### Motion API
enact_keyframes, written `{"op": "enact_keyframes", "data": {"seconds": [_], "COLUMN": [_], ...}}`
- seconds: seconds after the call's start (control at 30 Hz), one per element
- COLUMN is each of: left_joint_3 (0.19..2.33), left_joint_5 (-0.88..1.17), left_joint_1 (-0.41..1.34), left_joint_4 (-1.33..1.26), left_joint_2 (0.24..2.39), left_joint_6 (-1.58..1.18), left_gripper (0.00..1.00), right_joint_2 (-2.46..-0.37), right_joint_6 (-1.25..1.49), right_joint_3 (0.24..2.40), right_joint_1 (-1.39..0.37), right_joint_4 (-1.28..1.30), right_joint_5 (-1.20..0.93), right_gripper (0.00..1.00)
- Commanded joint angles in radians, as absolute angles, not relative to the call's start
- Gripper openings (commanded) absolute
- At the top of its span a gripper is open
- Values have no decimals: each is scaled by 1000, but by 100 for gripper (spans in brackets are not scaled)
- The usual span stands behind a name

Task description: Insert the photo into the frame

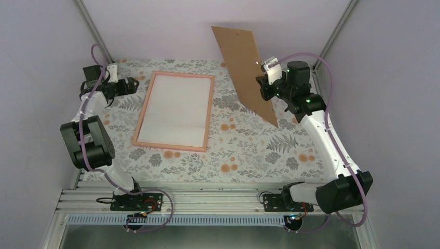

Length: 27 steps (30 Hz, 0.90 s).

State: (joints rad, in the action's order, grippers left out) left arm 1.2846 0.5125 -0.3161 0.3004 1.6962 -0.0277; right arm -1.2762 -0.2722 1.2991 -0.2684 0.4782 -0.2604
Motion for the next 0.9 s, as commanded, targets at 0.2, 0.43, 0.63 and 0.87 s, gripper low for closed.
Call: {"op": "enact_keyframes", "data": {"seconds": [0.2,0.43,0.63,0.87], "left_joint_3": [1423,1429,1423,1376], "left_joint_5": [729,801,857,853], "left_joint_1": [-479,-477,-458,-361], "left_joint_4": [565,632,661,642], "left_joint_2": [1961,2059,2113,2128], "left_joint_6": [350,478,523,528], "left_gripper": [99,97,95,91], "right_joint_2": [-1336,-1353,-1363,-1387], "right_joint_6": [26,157,256,356], "right_joint_3": [1387,1379,1338,1258], "right_joint_1": [-121,-41,0,54], "right_joint_4": [497,447,384,336], "right_joint_5": [-683,-848,-993,-1048], "right_gripper": [4,4,4,4]}}
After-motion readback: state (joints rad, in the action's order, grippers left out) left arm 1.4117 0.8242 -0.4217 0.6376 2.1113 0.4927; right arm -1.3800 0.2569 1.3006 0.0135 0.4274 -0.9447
